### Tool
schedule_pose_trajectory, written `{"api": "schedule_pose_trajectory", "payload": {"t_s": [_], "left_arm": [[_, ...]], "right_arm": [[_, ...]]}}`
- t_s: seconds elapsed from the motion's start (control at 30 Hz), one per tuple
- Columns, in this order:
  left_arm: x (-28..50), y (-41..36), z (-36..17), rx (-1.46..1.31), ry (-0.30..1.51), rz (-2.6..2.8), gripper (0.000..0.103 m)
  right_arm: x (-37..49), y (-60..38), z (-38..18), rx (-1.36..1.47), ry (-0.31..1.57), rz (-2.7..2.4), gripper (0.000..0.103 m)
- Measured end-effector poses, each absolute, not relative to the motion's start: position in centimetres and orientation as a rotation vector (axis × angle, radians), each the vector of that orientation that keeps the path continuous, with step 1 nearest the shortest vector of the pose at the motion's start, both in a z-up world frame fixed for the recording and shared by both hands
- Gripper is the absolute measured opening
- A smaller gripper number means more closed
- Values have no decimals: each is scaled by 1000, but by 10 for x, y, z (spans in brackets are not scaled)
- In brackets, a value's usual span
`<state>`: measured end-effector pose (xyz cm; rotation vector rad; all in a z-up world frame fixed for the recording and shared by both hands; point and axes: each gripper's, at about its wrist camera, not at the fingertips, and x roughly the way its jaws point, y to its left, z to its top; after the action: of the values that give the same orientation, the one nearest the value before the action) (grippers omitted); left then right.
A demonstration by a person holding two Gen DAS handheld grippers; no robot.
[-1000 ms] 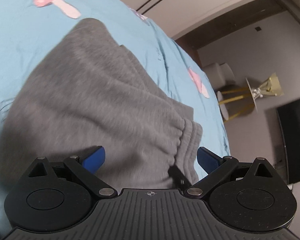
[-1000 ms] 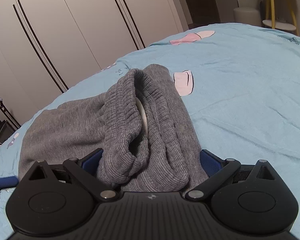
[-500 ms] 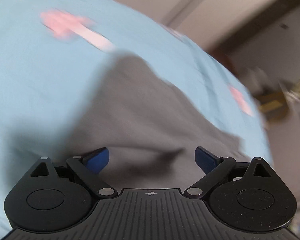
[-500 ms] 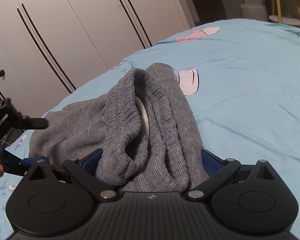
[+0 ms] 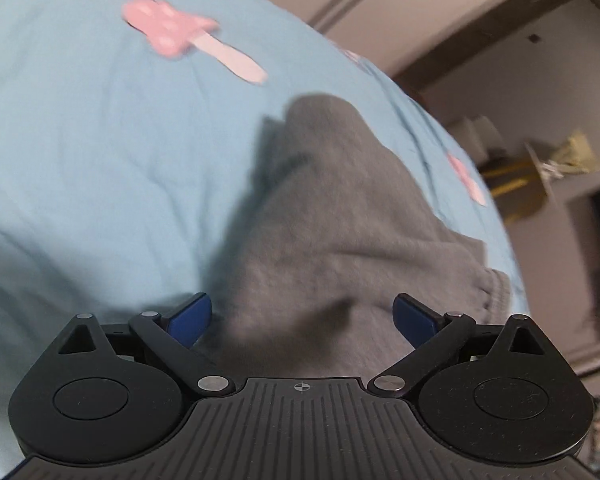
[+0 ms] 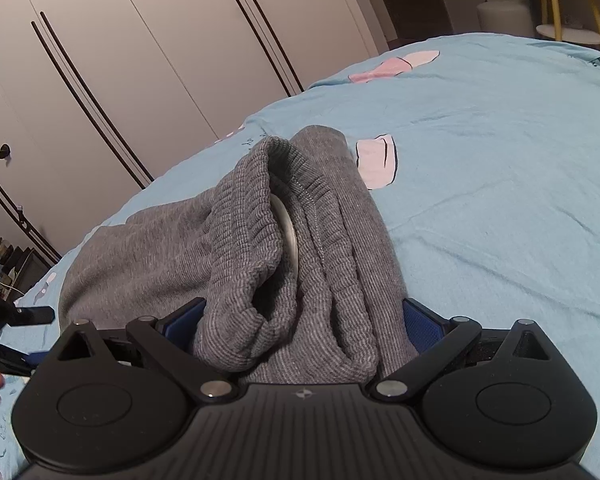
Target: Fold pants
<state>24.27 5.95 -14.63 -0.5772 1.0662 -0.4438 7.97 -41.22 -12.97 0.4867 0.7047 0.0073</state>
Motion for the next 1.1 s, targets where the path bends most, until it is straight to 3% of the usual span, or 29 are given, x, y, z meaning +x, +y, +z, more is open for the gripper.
{"api": "schedule_pose_trajectory", "payload": {"t_s": [0.5,0.73,1.1], "left_arm": [[276,44,-176,-599,1114,-720,103],[285,46,-188,-676,1125,-828,103],[294,23,-189,-621,1115,-913,103]], "right_arm": [[137,-486,-132,686,989,383,99],[151,-534,-159,952,895,416,99],[199,-497,-161,818,933,623,99]]}}
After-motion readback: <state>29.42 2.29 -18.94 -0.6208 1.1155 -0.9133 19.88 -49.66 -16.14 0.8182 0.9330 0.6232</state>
